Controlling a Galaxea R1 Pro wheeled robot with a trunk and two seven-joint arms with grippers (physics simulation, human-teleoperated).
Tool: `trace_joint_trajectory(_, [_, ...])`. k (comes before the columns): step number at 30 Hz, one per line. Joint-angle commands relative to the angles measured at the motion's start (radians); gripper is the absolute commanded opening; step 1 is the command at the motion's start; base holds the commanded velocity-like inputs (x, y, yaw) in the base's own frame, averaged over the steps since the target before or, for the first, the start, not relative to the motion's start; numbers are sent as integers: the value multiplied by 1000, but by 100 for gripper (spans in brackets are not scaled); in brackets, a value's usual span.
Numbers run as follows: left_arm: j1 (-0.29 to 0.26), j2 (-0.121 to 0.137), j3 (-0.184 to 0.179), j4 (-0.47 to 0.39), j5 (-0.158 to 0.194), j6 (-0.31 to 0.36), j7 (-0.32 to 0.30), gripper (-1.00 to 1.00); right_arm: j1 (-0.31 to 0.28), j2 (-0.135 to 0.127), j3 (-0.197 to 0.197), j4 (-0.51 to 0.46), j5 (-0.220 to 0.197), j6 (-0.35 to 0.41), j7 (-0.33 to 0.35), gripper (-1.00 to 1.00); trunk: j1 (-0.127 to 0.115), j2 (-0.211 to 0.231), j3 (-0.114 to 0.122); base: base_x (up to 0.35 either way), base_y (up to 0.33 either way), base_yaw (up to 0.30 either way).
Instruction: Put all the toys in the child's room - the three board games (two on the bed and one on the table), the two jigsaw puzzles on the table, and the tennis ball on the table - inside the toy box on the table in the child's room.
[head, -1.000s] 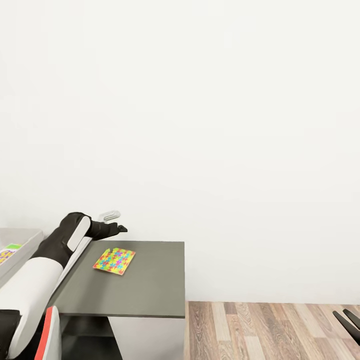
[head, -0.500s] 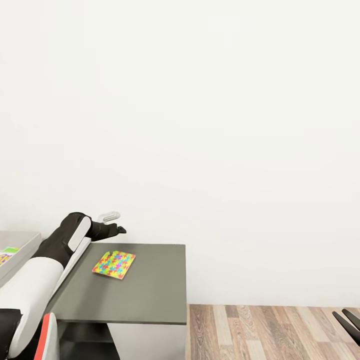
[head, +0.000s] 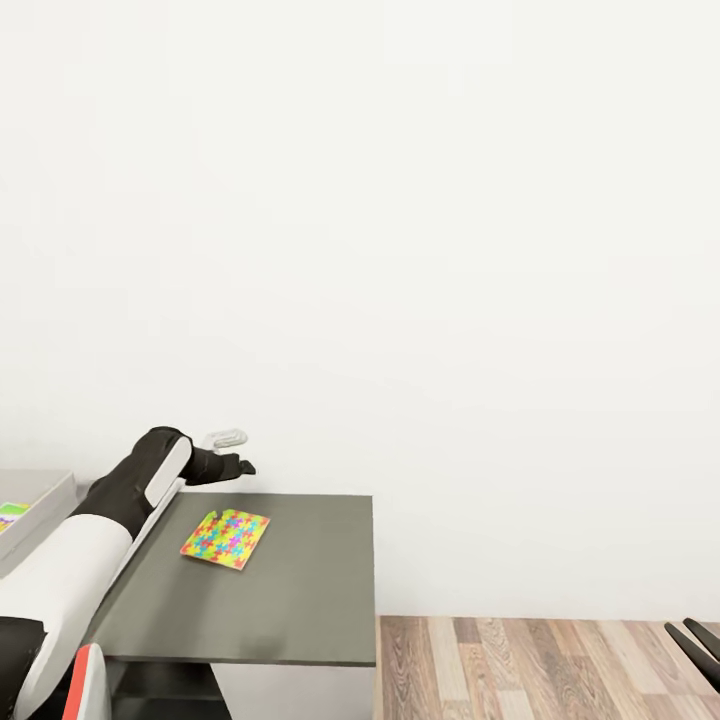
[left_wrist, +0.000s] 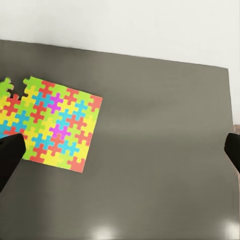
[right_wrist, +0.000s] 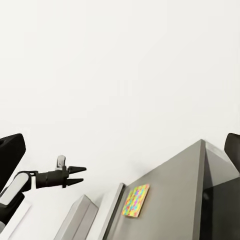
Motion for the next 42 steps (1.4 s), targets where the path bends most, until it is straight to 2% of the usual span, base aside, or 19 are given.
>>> trace_joint_trajectory(1, [-1, 1, -10, -1, -5, 2, 4, 100, 0, 0, 1, -1, -6, 8, -1, 100, 1, -2, -3, 56, 8, 0])
trace_joint_trajectory(8, [-1, 0, -19, 0, -4, 3, 38, 100, 0, -2, 0, 0, -8, 9, -2, 100, 1, -2, -13, 21, 3, 0])
trace_joint_trajectory(26, [-1, -3, -23, 0, -3, 4, 48, 100, 0, -1, 1, 1, -8, 9, -14, 100, 1, -2, -22, 80, 23, 0])
trace_joint_trajectory(32, [-1, -1, -24, 11, -2, 5, 100, 100, 0, -2, 2, 0, -7, 10, -14, 100, 1, -2, -22, 7, 2, 0])
trace_joint_trajectory(37, [-1, 0, -17, 63, -2, 6, 161, 100, 0, -2, 2, -1, -7, 10, -14, 100, 1, -2, -22, 1, 0, 0])
trace_joint_trajectory(42, [-1, 0, -16, 88, -3, 3, 183, 100, 0, -1, 3, -1, -6, 9, -14, 100, 1, -2, -22, 0, 0, 0])
